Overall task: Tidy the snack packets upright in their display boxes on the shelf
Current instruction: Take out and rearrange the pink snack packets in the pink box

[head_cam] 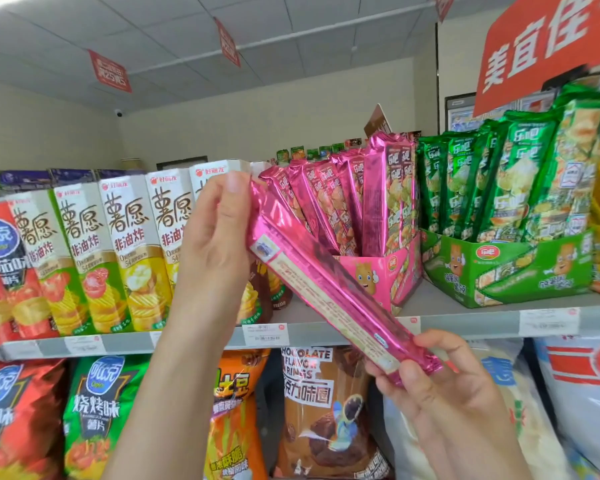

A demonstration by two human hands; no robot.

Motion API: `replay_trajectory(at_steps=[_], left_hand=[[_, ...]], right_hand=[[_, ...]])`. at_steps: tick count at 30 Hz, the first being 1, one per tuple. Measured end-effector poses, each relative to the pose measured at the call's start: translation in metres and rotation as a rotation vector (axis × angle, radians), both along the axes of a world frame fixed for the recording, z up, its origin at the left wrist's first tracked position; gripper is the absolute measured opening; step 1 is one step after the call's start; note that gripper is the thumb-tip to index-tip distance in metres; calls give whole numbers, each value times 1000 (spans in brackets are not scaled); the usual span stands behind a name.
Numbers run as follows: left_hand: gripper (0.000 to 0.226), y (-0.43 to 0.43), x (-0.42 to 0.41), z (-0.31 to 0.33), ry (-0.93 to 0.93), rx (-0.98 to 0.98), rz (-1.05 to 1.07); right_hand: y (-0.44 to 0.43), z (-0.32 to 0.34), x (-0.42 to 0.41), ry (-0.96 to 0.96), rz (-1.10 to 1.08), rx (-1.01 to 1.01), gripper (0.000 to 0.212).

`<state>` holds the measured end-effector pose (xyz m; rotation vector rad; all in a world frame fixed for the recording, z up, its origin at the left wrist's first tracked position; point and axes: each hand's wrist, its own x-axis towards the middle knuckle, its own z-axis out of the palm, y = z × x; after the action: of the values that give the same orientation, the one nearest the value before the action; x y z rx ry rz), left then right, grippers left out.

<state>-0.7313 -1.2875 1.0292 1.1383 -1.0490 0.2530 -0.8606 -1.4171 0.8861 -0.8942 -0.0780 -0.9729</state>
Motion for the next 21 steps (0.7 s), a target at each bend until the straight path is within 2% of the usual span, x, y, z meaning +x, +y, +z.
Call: replay_trajectory(at_steps=[2, 6, 9, 10, 11, 12, 13, 15, 17, 19, 21], left_hand=[[45, 13, 3, 0, -164, 94, 129], [42, 30, 2, 0, -121, 86, 83], [38, 38, 4, 1, -104, -8, 112], [36, 43, 6, 3, -113, -48, 150], [35, 49, 9, 6, -120, -83, 181], [35, 55, 12, 8, -128, -108, 205], [35, 61, 15, 11, -140, -123, 223], [38, 68, 18, 16, -179, -120, 242], [42, 70, 18, 21, -224, -90, 244], [44, 70, 18, 27, -257, -78, 229], [45, 70, 18, 36, -292, -71, 204]], right_hand=[[-3, 3, 4, -73, -51, -13, 32], [-1, 6, 14, -92, -218, -191, 39], [1, 13, 15, 55, -215, -410, 39], [3, 23, 13, 151, -187, -535, 35], [3, 34, 11, 260, -210, -695, 40], [2, 48, 9, 334, -278, -830, 44], [1, 67, 10, 347, -392, -926, 39], [2, 114, 15, 265, -615, -1057, 22], [4, 163, 32, 216, -828, -1252, 26], [2, 204, 57, 323, -1005, -1496, 39], [-2, 230, 81, 541, -1122, -1706, 47]])
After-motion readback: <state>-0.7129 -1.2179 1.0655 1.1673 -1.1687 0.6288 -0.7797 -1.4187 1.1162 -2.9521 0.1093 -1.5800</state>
